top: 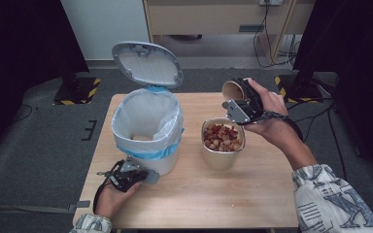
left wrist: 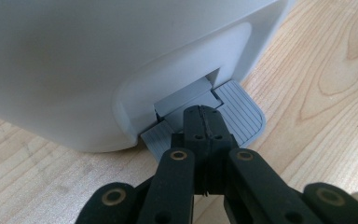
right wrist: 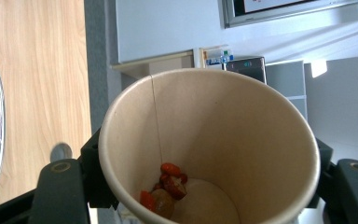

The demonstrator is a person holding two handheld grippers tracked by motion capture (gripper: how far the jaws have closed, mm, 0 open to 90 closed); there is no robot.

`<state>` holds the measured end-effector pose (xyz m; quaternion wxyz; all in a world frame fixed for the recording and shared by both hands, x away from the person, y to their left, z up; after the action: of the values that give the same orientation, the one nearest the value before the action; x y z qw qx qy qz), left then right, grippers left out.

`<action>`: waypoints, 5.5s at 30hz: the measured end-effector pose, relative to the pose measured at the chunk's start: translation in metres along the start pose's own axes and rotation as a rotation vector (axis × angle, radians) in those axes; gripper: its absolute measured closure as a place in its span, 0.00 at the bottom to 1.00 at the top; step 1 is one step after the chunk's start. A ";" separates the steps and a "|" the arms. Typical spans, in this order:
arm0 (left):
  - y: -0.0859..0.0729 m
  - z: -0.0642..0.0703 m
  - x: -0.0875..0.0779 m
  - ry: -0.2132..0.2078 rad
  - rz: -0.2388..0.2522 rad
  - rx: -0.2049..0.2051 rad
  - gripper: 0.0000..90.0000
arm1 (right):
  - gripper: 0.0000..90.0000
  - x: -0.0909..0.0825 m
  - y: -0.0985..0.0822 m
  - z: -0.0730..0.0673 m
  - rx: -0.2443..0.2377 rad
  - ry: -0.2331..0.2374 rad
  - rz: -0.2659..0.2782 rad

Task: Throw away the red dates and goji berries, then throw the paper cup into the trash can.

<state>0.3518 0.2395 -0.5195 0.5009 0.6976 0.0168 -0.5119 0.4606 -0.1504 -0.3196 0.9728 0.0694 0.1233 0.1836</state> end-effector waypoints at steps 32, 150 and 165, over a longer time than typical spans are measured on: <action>0.000 0.000 0.000 0.001 0.001 -0.001 1.00 | 0.32 0.003 0.001 0.011 0.288 0.043 0.094; 0.000 0.000 0.000 0.003 0.004 0.001 1.00 | 0.31 0.016 0.079 0.038 0.840 0.326 0.400; 0.000 0.000 0.000 0.003 0.005 0.001 1.00 | 0.31 0.019 0.096 0.043 0.855 0.353 0.430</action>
<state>0.3521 0.2396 -0.5195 0.5018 0.6987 0.0157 -0.5097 0.4566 -0.0588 -0.2656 0.7620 0.4530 0.3327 0.3217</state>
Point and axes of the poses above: each handheld gripper's, and its own axes: x roughly forward along the jaws, y roughly out of its top, z roughly to its right, the point moved 1 cm from there along x, roughly forward along the jaws
